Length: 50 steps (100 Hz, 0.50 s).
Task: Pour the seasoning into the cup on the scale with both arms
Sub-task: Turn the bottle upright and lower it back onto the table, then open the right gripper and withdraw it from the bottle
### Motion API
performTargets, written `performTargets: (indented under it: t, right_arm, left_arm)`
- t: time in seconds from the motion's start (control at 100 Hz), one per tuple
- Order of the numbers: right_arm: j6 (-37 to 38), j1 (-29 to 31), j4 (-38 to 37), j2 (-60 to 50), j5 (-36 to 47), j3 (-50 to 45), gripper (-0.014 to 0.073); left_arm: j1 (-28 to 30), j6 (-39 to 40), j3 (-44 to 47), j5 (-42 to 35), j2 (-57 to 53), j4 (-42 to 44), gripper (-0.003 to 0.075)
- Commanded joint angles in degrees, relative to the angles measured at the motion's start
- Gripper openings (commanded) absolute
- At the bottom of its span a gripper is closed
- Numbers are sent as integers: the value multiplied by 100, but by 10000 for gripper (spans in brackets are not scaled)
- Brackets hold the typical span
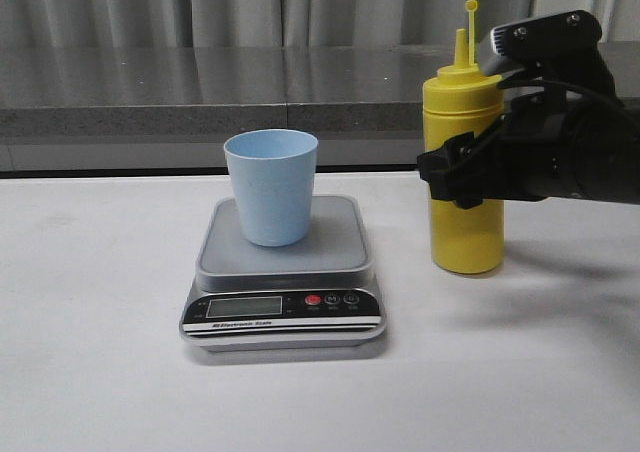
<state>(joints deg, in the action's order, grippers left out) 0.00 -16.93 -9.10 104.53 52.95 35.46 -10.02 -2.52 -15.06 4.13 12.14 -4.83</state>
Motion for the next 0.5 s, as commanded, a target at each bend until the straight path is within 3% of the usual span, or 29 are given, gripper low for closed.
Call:
performTargets:
  t: [0.0, 0.27, 0.39, 0.49]
  right_arm:
    - [-57, 1, -84, -120, 517, 108, 214]
    - [-52, 1, -221, -27, 523, 108, 230]
    - [0, 1, -221, -27, 523, 108, 318]
    - [193, 1, -221, -27, 523, 108, 447]
  left_arm:
    - [3, 30, -156, -521, 43, -11, -18]
    - [3, 30, -156, -521, 43, -11, -18]
    - [3, 30, -156, -521, 43, -11, -18]
    - [3, 30, -156, -521, 43, -11, -18]
